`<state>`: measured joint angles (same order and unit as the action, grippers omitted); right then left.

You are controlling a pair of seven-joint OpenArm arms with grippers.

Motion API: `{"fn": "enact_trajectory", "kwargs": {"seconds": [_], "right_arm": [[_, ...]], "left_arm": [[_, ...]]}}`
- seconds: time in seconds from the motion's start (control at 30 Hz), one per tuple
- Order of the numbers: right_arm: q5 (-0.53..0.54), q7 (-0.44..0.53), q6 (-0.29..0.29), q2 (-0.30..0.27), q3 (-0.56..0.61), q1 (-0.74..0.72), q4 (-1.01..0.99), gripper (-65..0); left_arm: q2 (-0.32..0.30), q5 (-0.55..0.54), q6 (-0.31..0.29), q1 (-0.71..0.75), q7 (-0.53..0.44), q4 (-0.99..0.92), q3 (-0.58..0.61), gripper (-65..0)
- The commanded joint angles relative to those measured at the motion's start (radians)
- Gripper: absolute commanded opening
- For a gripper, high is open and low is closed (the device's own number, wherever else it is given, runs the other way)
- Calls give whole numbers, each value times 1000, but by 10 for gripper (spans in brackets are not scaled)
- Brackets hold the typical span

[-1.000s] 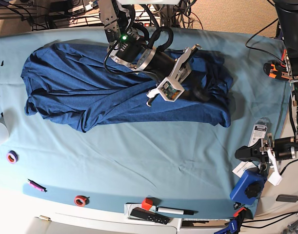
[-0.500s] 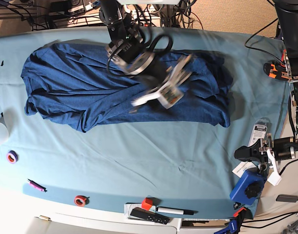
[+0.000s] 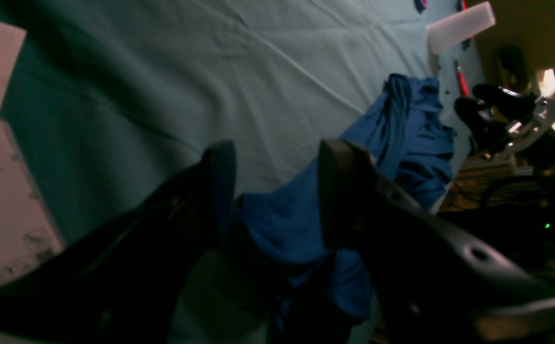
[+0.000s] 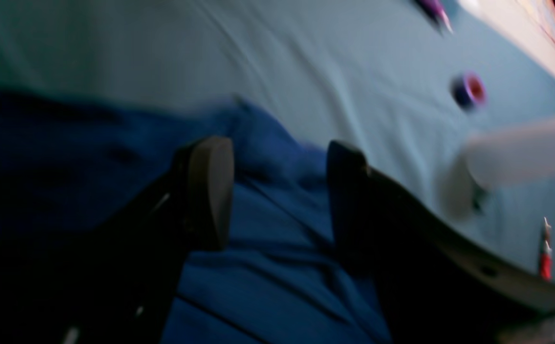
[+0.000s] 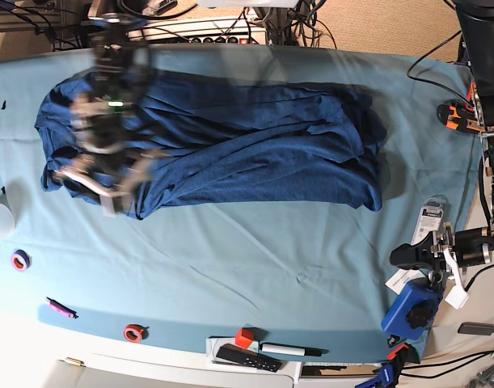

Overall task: Layout the t-shirt on the table in an organized manner, then fold the t-shirt properly
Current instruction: 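Move the right gripper to the shirt's end and grasp the fabric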

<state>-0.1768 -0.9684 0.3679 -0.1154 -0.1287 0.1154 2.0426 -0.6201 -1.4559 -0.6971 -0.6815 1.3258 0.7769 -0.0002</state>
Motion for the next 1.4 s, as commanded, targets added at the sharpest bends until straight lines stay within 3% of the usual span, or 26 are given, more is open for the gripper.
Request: {"fn": "enact_trajectory", "kwargs": {"seconds": [0.0,0.17,0.43,0.67,0.73,1.07,1.37], "right_arm": [[31,18,21,-22,-23,-11,17,-341],[35,21,43,-108,-74,-5,-31,-327],[27,125,55,-194,-74,-59,-338,-326],[52,198,81,-195,-73,-133,-396,-326],[84,196,112,-195,-73,-153,-396,-326],[121,172,130,-195,-73,-180,-488,-293],[121,300,122,-195,-73,-180,-592,-294]], "left_arm": [[-17,-28,-1,-34,-18,13,-5,-356],[-17,-28,-1,-34,-18,13,-5,-356],[-17,-28,-1,-34,-18,13,-5,-356],[-17,-28,-1,-34,-18,13,-5,-356],[-17,-28,-1,-34,-18,13,-5,-356],[-17,-28,-1,-34,-19,13,-5,-356],[-17,-28,-1,-34,-18,13,-5,-356]]}}
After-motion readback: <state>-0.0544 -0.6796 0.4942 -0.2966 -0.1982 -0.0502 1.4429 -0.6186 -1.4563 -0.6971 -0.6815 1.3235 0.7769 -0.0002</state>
